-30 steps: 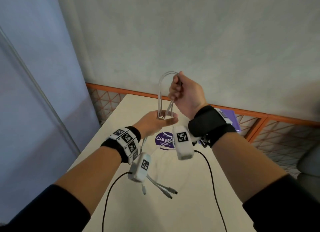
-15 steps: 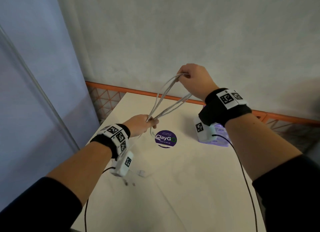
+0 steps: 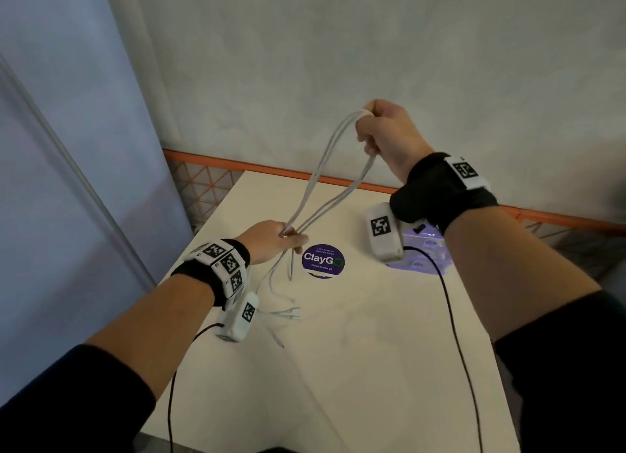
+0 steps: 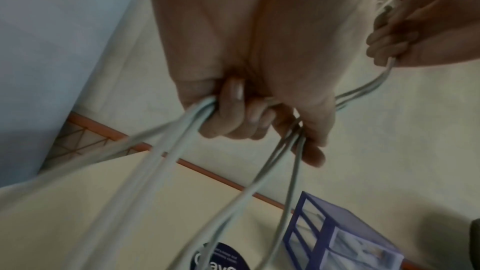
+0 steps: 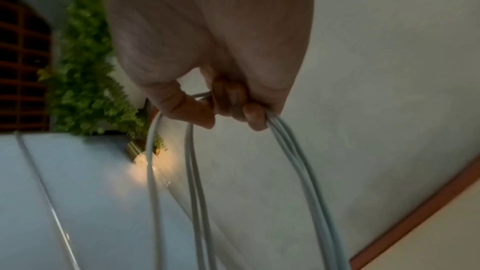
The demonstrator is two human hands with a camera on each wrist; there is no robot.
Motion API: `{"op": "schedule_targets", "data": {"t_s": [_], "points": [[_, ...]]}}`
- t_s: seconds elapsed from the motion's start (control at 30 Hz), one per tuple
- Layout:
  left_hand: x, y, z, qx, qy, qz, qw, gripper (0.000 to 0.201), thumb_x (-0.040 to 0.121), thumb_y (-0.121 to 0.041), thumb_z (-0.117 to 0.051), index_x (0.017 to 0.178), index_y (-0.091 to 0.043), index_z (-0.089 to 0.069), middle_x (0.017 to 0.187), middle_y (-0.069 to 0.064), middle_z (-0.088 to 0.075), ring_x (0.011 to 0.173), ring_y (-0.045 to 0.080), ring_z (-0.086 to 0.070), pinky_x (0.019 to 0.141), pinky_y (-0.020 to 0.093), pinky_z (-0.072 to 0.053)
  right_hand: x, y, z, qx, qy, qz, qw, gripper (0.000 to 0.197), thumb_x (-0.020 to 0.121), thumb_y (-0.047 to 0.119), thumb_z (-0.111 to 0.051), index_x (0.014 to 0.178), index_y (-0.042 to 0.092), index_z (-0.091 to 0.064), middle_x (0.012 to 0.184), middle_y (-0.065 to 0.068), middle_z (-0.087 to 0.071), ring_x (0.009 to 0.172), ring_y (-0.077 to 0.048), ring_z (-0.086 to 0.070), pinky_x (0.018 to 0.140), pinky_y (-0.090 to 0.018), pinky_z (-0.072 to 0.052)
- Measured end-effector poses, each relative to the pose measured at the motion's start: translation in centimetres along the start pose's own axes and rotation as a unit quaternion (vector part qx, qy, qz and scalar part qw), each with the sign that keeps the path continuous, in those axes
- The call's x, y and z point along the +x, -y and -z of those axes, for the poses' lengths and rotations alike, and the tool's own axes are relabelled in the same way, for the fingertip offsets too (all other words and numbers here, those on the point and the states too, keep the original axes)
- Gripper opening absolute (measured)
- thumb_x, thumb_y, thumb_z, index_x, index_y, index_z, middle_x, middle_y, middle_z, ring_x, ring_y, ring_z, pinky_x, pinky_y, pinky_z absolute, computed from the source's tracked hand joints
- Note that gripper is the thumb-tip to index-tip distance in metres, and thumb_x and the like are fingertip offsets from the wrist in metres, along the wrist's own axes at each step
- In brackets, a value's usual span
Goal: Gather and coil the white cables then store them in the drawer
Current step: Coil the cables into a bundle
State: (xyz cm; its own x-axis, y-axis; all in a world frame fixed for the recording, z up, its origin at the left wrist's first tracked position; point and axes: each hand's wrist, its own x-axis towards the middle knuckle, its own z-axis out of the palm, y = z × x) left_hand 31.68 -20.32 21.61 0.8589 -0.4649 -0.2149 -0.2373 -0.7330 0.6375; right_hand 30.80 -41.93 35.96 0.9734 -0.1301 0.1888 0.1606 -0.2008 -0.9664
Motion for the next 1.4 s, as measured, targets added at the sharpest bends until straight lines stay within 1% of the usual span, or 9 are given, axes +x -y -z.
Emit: {"op": "schedule_targets", "data": {"t_s": [0.07, 0.2, 0.33, 0.5, 0.63, 0.87, 1.07, 1.27, 1.4], "points": [[-0.2, -0.3, 0.2, -0.017, -0.007, 0.006, 1.000, 0.046, 0.091, -0.056, -0.043, 0.077, -0.020, -0.067, 0.096, 0.015, -0.063, 0.100, 0.037, -0.061, 0.083, 0.034, -0.038, 0.1, 0.2, 0.1, 0.024, 0.015, 0.010, 1.000, 0.013, 0.068, 0.019, -0.051, 0.060, 0.018, -0.041, 0.053, 0.007, -0.038, 0.046, -0.011, -0.029, 0.051, -0.028, -0.024], [-1.0, -1.4, 0.6, -0.149, 0.021, 0.012, 0.988, 0.046, 0.095, -0.055, -0.030, 0.082, -0.017, -0.052, 0.100, 0.003, -0.071, 0.079, 0.006, -0.060, 0.077, 0.032, -0.036, 1.2, 0.2, 0.8, 0.006, -0.027, 0.013, 1.000, 0.031, 0.084, 0.034, -0.060, 0.068, 0.019, -0.038, 0.062, 0.007, -0.033, 0.051, -0.011, -0.028, 0.055, -0.030, -0.025], [-1.4, -1.3, 0.7, -0.195, 0.027, -0.005, 0.980, 0.042, 0.094, -0.054, -0.033, 0.083, -0.018, -0.053, 0.066, -0.005, -0.066, 0.079, 0.017, -0.059, 0.065, 0.027, -0.037, 2.0, -0.1, 1.5, -0.077, -0.079, 0.048, 0.993, 0.036, 0.092, 0.044, -0.055, 0.071, 0.023, -0.034, 0.065, 0.008, -0.031, 0.057, -0.010, -0.030, 0.059, -0.027, -0.031], [-1.4, -0.1, -0.2, -0.237, 0.039, -0.013, 0.971, 0.043, 0.091, -0.056, -0.036, 0.080, -0.018, -0.053, 0.052, -0.009, -0.045, 0.060, 0.012, -0.059, 0.080, 0.032, -0.042, 2.9, -1.0, 2.3, -0.084, -0.174, 0.061, 0.979, 0.041, 0.093, 0.042, -0.054, 0.067, 0.023, -0.029, 0.064, 0.009, -0.030, 0.055, -0.008, -0.028, 0.050, -0.014, -0.031], [-2.1, 0.5, -0.5, -0.334, 0.031, 0.005, 0.942, 0.039, 0.090, -0.053, -0.041, 0.086, -0.017, -0.053, 0.057, -0.008, -0.029, 0.049, 0.007, -0.033, 0.076, 0.032, -0.054, 3.7, -1.2, 3.5, -0.068, -0.217, 0.065, 0.972, 0.040, 0.095, 0.042, -0.049, 0.067, 0.023, -0.027, 0.065, 0.009, -0.028, 0.056, -0.007, -0.027, 0.050, -0.013, -0.031], [-2.6, 1.9, 0.1, -0.290, -0.016, -0.001, 0.957, 0.044, 0.098, -0.047, -0.034, 0.111, -0.017, -0.063, 0.063, -0.007, -0.030, 0.053, 0.007, -0.033, 0.060, 0.023, -0.050, 3.7, -2.7, 3.9, -0.039, -0.211, 0.061, 0.975, 0.034, 0.098, 0.033, -0.046, 0.071, 0.023, -0.029, 0.069, 0.008, -0.030, 0.058, -0.007, -0.029, 0.054, -0.015, -0.033], [-2.5, 3.6, 0.9, -0.244, -0.077, 0.050, 0.965, 0.046, 0.094, -0.054, -0.036, 0.088, -0.014, -0.060, 0.061, -0.005, -0.029, 0.050, 0.009, -0.026, 0.046, 0.020, -0.026, 2.7, -6.7, 3.7, -0.022, -0.204, -0.012, 0.979, 0.027, 0.097, 0.038, -0.045, 0.078, 0.022, -0.037, 0.072, 0.004, -0.037, 0.065, -0.016, -0.040, 0.064, -0.035, -0.041], [-2.1, 2.2, 3.0, -0.316, -0.134, 0.100, 0.934, 0.050, 0.093, -0.060, -0.026, 0.072, -0.019, -0.045, 0.055, -0.008, -0.028, 0.042, 0.006, -0.022, 0.039, 0.019, -0.018, -0.1, -15.7, 2.8, -0.086, -0.170, -0.137, 0.972, 0.035, 0.095, 0.047, -0.039, 0.095, 0.012, -0.041, 0.084, -0.005, -0.046, 0.089, -0.024, -0.047, 0.079, -0.042, -0.040], [-1.6, 1.1, 3.2, -0.219, -0.160, 0.068, 0.960, 0.043, 0.096, -0.054, -0.029, 0.073, -0.021, -0.043, 0.061, -0.006, -0.034, 0.049, 0.010, -0.028, 0.046, 0.025, -0.021, -2.3, -17.7, 1.4, -0.222, -0.127, -0.233, 0.938, 0.030, 0.095, 0.012, -0.039, 0.115, -0.001, -0.057, 0.115, -0.022, -0.053, 0.110, -0.036, -0.048, 0.092, -0.039, -0.037]]}}
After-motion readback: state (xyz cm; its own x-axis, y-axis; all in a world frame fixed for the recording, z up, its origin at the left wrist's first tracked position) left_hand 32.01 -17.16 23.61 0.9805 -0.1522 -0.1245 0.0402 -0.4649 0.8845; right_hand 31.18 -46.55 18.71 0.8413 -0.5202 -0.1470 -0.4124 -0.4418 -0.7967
